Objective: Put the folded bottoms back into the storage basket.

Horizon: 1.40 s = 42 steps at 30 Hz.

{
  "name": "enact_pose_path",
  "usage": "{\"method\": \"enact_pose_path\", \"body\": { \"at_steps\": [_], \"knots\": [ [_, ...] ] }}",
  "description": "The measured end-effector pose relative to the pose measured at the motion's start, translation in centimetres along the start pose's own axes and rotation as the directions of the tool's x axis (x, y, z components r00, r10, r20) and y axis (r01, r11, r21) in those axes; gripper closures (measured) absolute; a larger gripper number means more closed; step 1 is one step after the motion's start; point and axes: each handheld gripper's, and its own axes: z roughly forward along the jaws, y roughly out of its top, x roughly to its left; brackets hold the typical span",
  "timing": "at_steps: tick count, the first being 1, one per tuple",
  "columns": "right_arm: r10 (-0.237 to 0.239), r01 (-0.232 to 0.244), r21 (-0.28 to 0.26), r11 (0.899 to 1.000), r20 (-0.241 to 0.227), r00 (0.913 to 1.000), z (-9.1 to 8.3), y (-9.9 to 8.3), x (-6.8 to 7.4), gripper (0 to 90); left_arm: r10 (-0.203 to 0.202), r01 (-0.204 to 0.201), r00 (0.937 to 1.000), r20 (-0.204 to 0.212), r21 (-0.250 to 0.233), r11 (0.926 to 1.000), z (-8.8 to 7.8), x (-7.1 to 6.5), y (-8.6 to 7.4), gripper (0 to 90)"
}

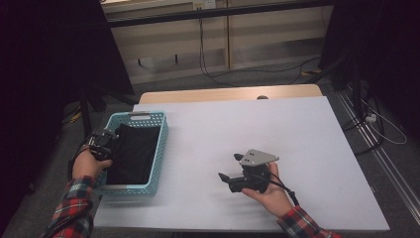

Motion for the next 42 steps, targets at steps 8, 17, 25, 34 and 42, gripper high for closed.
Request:
{"method": "enact_pose_path", "body": {
  "at_steps": [8, 17, 25, 34, 42],
  "knots": [
    [-0.007, 0.007, -0.006, 1.000, -0.004, 1.0000, 0.2, 0.3, 0.3, 18.0, -0.005, 0.011, 0.9988, 0.049, -0.126, 0.9919, -1.4, -0.7, 1.3, 81.1],
    [-0.008, 0.008, 0.001, 1.000, -0.014, 0.9999, 0.6, 0.3, 0.6, 18.0, -0.040, 0.032, 0.9985, -0.038, -0.208, 0.9777, -0.9, 0.2, 2.2, 82.5],
    [-0.015, 0.015, 0.004, 1.000, -0.012, 0.9998, 0.3, 0.2, 0.3, 17.7, -0.088, 0.080, 0.9891, -0.118, -0.074, 0.9941, 0.5, 0.7, 1.6, 90.0],
    [-0.004, 0.004, 0.016, 1.000, -0.005, 1.0000, -0.1, 0.0, -0.6, 17.0, -0.048, 0.053, 0.9982, 0.035, -0.169, 0.9841, -1.6, -1.6, 2.7, 84.3],
    [0.005, -0.005, 0.022, 1.000, 0.000, 1.0000, -0.5, -0.2, -0.8, 16.8, 0.023, -0.009, 0.9944, 0.103, -0.137, 0.9906, -0.1, -5.0, 3.1, 83.5]
  ]
}}
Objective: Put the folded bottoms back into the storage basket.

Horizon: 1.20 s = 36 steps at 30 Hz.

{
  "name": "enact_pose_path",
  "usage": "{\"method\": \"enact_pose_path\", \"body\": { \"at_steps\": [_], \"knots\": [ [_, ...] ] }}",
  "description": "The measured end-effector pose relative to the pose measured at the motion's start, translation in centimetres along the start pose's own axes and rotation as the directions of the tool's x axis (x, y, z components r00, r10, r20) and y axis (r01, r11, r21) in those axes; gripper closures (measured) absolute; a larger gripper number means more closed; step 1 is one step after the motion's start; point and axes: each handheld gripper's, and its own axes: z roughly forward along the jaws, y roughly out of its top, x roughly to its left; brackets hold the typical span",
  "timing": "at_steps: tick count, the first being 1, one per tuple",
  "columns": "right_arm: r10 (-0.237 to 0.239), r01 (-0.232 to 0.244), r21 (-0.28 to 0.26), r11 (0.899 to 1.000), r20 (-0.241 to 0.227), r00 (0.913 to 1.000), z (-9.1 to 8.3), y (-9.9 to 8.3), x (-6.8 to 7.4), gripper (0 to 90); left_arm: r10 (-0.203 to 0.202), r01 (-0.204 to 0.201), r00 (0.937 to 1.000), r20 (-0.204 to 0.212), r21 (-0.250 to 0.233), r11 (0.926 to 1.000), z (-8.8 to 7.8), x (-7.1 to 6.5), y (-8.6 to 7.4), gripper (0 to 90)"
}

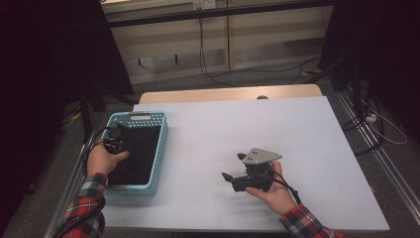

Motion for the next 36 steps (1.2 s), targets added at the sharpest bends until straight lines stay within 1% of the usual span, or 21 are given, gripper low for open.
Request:
{"method": "enact_pose_path", "body": {
  "at_steps": [2, 3, 4, 5, 7, 10, 11, 12, 14, 15, 17, 19, 21, 23, 25, 27, 30, 33, 34, 35, 36],
  "knots": [
    [-0.002, 0.002, 0.000, 1.000, 0.004, 1.0000, -0.2, -0.1, 0.0, 16.9, -0.010, 0.010, 0.9999, 0.013, 0.021, 0.9997, 0.9, -0.3, -0.2, 84.6],
    [-0.005, 0.005, 0.000, 1.000, 0.006, 1.0000, -0.4, -0.1, -0.1, 16.9, -0.010, 0.010, 0.9999, 0.013, 0.021, 0.9997, 0.9, -0.3, -0.2, 84.6],
    [-0.003, 0.003, 0.000, 1.000, 0.006, 1.0000, -0.5, -0.2, -0.1, 16.9, -0.002, 0.001, 0.9994, 0.033, 0.029, 0.9996, 1.6, -0.7, -0.3, 85.4],
    [-0.003, 0.003, 0.000, 1.000, 0.009, 1.0000, -0.7, -0.2, -0.1, 16.9, -0.006, 0.005, 0.9991, 0.041, 0.022, 0.9997, 1.7, -0.8, -0.4, 85.5],
    [-0.001, 0.001, 0.003, 1.000, 0.012, 0.9999, -1.0, -0.4, -0.3, 16.8, 0.001, -0.002, 0.9990, 0.044, 0.020, 0.9998, 1.5, -1.1, -0.3, 85.4],
    [0.006, -0.006, 0.005, 1.000, 0.013, 0.9999, -1.3, -0.6, -0.5, 16.8, -0.002, 0.001, 0.9987, 0.051, 0.010, 1.0000, 1.2, -1.2, -0.2, 82.4],
    [0.013, -0.014, 0.005, 1.000, 0.018, 0.9998, -1.6, -0.8, -0.7, 16.8, 0.004, -0.004, 0.9988, 0.049, -0.002, 1.0000, 0.8, -1.2, -0.1, 79.4],
    [0.016, -0.016, 0.007, 1.000, 0.020, 0.9997, -1.8, -0.9, -0.8, 16.7, 0.015, -0.014, 0.9995, 0.027, -0.025, 0.9996, 0.1, -1.3, 0.1, 77.5],
    [0.016, -0.016, 0.008, 1.000, 0.026, 0.9995, -2.1, -1.0, -1.0, 16.7, 0.017, -0.016, 0.9996, 0.021, -0.030, 0.9994, -0.2, -1.3, 0.2, 72.6],
    [0.015, -0.015, 0.008, 1.000, 0.027, 0.9995, -2.2, -1.1, -1.0, 16.7, 0.018, -0.017, 0.9996, 0.022, -0.036, 0.9992, -0.5, -1.3, 0.3, 69.4],
    [0.019, -0.020, 0.005, 1.000, 0.031, 0.9993, -2.6, -1.2, -1.1, 16.7, 0.017, -0.017, 0.9998, 0.008, -0.041, 0.9990, -1.2, -1.6, 0.9, 61.2],
    [0.021, -0.021, 0.004, 1.000, 0.035, 0.9992, -2.9, -1.3, -1.2, 16.6, 0.020, -0.020, 0.9998, 0.006, -0.048, 0.9987, -1.5, -1.7, 1.1, 57.0],
    [0.021, -0.021, 0.003, 1.000, 0.039, 0.9990, -3.4, -1.4, -1.4, 16.5, 0.026, -0.026, 0.9997, -0.002, -0.073, 0.9970, -2.3, -2.2, 1.8, 49.8],
    [0.025, -0.025, 0.002, 1.000, 0.046, 0.9986, -3.8, -1.6, -1.6, 16.4, 0.044, -0.044, 0.9990, 0.007, -0.085, 0.9954, -2.7, -2.7, 2.3, 46.6],
    [0.028, -0.028, 0.003, 1.000, 0.048, 0.9985, -3.9, -1.7, -1.7, 16.3, 0.046, -0.045, 0.9989, 0.009, -0.095, 0.9945, -3.0, -3.0, 2.6, 42.8],
    [0.032, -0.032, 0.001, 0.999, 0.057, 0.9979, -4.5, -1.9, -2.0, 16.3, 0.068, -0.064, 0.9974, 0.023, -0.125, 0.9900, -3.7, -4.0, 3.2, 41.1],
    [0.036, -0.036, 0.000, 0.999, 0.062, 0.9974, -5.0, -2.1, -2.3, 16.2, 0.101, -0.096, 0.9942, 0.036, -0.135, 0.9862, -4.3, -5.2, 3.8, 37.9],
    [0.038, -0.039, 0.004, 0.999, 0.064, 0.9972, -5.4, -2.4, -2.5, 16.2, 0.123, -0.113, 0.9906, 0.060, -0.154, 0.9816, -4.5, -6.6, 4.2, 35.9],
    [0.039, -0.040, 0.007, 0.999, 0.067, 0.9970, -5.5, -2.5, -2.6, 16.2, 0.123, -0.113, 0.9906, 0.060, -0.154, 0.9816, -4.5, -6.6, 4.2, 35.3],
    [0.039, -0.039, 0.010, 0.999, 0.067, 0.9970, -5.6, -2.6, -2.6, 16.2, 0.146, -0.134, 0.9870, 0.068, -0.151, 0.9794, -4.5, -7.5, 4.3, 34.9],
    [0.040, -0.041, 0.011, 0.999, 0.068, 0.9969, -5.6, -2.6, -2.7, 16.2, 0.165, -0.153, 0.9837, 0.072, -0.148, 0.9771, -4.5, -7.9, 4.5, 34.3]
  ]
}}
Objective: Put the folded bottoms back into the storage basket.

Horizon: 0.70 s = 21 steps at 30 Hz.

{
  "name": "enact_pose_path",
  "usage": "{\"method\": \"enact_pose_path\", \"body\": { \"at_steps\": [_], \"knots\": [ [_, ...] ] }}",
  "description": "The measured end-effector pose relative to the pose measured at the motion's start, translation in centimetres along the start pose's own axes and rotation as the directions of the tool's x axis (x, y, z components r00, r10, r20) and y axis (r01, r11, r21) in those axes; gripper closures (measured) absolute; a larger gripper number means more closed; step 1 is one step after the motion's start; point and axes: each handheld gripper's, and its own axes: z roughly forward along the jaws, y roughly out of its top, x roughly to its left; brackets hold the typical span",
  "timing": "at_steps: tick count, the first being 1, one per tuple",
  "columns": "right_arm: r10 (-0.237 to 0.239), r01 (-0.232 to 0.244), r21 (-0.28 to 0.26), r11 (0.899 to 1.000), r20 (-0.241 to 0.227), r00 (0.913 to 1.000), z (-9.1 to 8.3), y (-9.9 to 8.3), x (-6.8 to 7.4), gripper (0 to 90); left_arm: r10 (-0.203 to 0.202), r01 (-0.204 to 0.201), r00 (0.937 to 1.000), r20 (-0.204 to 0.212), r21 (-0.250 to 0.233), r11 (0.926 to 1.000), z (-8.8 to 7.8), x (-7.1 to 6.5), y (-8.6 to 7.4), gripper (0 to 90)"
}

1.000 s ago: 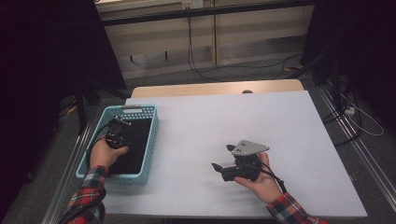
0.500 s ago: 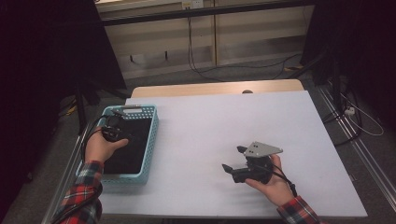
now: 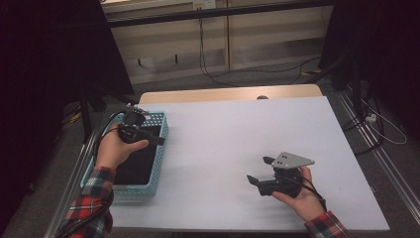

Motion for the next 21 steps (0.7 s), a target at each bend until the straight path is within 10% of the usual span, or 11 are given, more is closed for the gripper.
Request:
{"method": "enact_pose_path", "body": {
  "at_steps": [21],
  "knots": [
    [0.002, -0.002, 0.021, 1.000, -0.001, 1.0000, -1.6, -1.0, -1.1, 16.0, 0.118, -0.120, 0.9894, 0.085, 0.019, 0.9926, 2.7, -5.0, 0.4, 28.3]
  ]
}}
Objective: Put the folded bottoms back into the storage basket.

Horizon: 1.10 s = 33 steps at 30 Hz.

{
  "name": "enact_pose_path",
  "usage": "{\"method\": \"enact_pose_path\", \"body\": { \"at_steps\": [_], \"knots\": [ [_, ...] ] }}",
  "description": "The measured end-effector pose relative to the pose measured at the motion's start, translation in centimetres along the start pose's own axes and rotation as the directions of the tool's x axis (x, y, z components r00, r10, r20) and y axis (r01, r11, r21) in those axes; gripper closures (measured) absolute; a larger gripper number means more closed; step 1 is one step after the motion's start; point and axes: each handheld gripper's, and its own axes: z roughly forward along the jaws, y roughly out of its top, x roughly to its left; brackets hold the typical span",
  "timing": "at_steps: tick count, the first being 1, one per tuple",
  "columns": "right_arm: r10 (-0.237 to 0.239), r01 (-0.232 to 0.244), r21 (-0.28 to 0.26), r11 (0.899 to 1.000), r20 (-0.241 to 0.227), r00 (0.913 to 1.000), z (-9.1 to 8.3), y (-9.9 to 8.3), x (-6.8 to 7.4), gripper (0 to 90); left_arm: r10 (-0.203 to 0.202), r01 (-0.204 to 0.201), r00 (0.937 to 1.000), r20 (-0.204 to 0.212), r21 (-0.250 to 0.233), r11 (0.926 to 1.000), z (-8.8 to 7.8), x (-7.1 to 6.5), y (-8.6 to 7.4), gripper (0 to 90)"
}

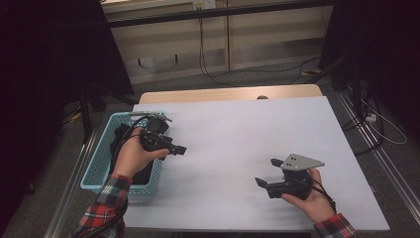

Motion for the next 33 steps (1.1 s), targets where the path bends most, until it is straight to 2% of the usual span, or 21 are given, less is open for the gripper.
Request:
{"method": "enact_pose_path", "body": {
  "at_steps": [9, 17, 22, 33],
  "knots": [
    [-0.006, 0.006, 0.012, 1.000, -0.004, 1.0000, -0.7, -0.5, -0.3, 16.0, 0.023, -0.023, 0.9993, 0.031, 0.004, 0.9997, 1.4, -1.4, -0.3, 25.5],
    [0.000, 0.000, 0.008, 1.000, 0.007, 1.0000, -1.7, -0.8, -0.9, 16.0, 0.035, -0.036, 0.9983, 0.047, 0.009, 0.9993, 2.2, -2.0, -0.8, 23.8],
    [-0.002, 0.001, 0.013, 1.000, 0.015, 0.9999, -2.2, -1.1, -1.3, 16.0, 0.059, -0.059, 0.9967, 0.056, 0.000, 0.9983, 2.9, -2.5, -1.4, 22.3],
    [-0.007, 0.006, 0.035, 0.999, 0.026, 0.9996, -3.3, -2.1, -1.8, 15.8, 0.070, -0.069, 0.9951, 0.069, -0.014, 0.9975, 3.7, -3.1, -2.9, 19.8]
  ]
}}
